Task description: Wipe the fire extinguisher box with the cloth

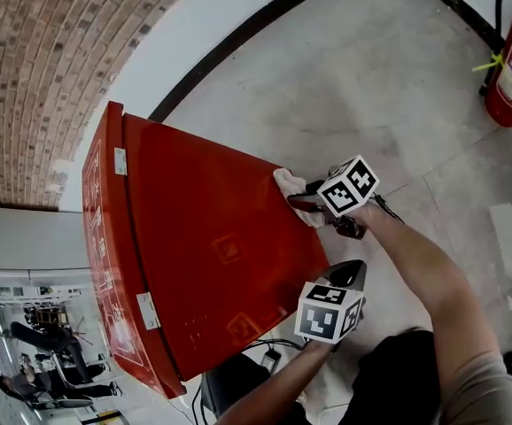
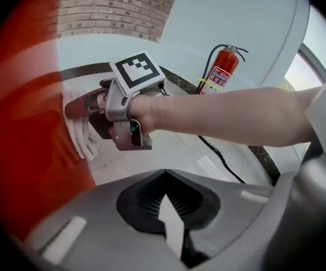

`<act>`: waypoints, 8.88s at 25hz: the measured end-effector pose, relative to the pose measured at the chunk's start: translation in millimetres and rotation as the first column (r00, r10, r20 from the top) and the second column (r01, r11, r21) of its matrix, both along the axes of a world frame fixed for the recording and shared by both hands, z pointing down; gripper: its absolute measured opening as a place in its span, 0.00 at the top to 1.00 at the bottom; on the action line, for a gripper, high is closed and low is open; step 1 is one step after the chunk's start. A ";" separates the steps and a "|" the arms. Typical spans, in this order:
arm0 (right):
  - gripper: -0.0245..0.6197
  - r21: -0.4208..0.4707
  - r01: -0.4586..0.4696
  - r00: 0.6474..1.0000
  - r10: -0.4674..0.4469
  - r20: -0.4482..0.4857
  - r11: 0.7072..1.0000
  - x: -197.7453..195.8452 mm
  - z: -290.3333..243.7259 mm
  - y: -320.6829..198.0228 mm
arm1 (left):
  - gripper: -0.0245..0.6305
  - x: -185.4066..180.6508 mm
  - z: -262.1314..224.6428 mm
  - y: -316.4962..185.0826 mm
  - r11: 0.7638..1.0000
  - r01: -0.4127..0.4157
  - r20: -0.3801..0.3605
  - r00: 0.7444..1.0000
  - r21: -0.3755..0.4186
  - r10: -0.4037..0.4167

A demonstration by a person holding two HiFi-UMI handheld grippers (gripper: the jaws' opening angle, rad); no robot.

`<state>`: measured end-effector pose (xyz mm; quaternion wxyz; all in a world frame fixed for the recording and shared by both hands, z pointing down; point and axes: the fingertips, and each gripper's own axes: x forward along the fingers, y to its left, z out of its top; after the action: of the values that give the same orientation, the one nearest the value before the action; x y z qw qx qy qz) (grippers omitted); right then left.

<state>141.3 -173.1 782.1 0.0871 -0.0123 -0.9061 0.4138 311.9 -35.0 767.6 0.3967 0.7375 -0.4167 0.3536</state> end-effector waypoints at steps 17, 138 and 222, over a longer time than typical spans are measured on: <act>0.84 0.161 0.075 0.948 -0.120 0.293 0.984 -21.5 -166.1 -60.8 | 0.96 2.6 -24.8 -28.1 0.999 0.028 -0.012 1.000 0.035 -0.028; 0.87 0.471 -0.868 -0.450 0.647 -0.616 -0.155 -159.2 -470.2 -66.9 | 0.81 -328.7 -434.9 -302.0 0.006 -0.953 -0.462 -0.142 0.304 0.875; 0.92 0.439 -0.869 -0.107 0.781 -0.616 0.228 -304.3 -63.4 -19.7 | 0.82 -376.2 -99.8 -150.4 -0.553 -0.673 0.033 -0.620 0.491 0.784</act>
<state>-163.1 -192.7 718.7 0.1749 0.7188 -0.5530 0.3833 -64.3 -185.3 667.8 -0.1425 0.7995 0.5129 0.2782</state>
